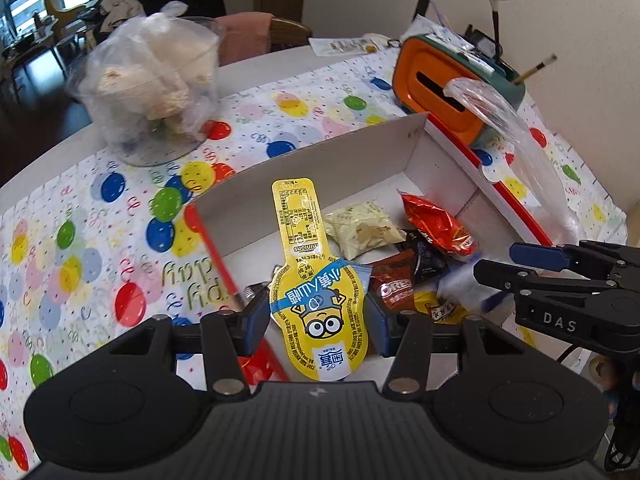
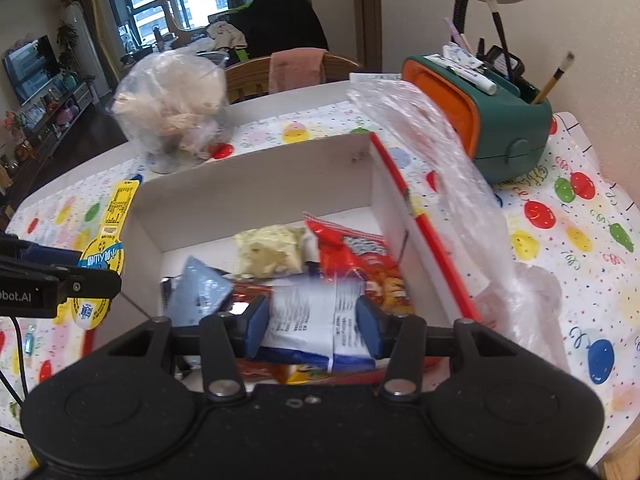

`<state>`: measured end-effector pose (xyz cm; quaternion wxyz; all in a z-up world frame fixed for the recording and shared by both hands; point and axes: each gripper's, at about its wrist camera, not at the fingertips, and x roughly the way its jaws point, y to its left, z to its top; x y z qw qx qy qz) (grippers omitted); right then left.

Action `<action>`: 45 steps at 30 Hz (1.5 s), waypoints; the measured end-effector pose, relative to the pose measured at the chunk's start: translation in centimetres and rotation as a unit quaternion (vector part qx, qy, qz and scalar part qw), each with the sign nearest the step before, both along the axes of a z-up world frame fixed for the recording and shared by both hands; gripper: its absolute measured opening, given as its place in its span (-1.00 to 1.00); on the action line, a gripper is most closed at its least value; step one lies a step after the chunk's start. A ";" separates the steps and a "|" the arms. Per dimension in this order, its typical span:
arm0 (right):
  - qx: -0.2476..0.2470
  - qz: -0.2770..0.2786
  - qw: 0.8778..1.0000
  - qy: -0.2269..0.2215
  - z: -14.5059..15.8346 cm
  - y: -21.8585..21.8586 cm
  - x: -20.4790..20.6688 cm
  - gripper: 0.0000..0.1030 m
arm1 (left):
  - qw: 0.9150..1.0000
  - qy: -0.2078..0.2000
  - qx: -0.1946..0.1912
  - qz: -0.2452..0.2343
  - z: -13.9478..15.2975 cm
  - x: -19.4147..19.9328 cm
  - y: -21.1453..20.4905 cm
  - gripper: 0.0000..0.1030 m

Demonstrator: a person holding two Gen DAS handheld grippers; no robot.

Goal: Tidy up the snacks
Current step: 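Carry both snacks into the red box and open both tools, then withdraw both tools from the box toward the remaining candies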

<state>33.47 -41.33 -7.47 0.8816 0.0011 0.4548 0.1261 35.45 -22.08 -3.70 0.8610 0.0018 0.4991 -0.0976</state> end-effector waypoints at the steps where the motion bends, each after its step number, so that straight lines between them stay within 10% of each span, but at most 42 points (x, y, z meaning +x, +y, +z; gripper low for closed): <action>1: -0.003 0.001 1.000 -0.002 -0.1 0.0 0.1 -0.14 | 1.000 0.001 0.002 -0.004 0.0 0.4 -0.3 -0.02; 18: 0.000 0.017 0.999 0.032 -2.4 0.0 1.6 -0.18 | 0.996 0.071 0.028 -0.036 -4.7 5.6 -3.2 -0.02; 45: 0.032 0.034 0.999 0.002 1.3 2.9 -1.0 0.15 | 1.000 0.012 -0.015 -0.003 -0.2 0.5 0.8 0.11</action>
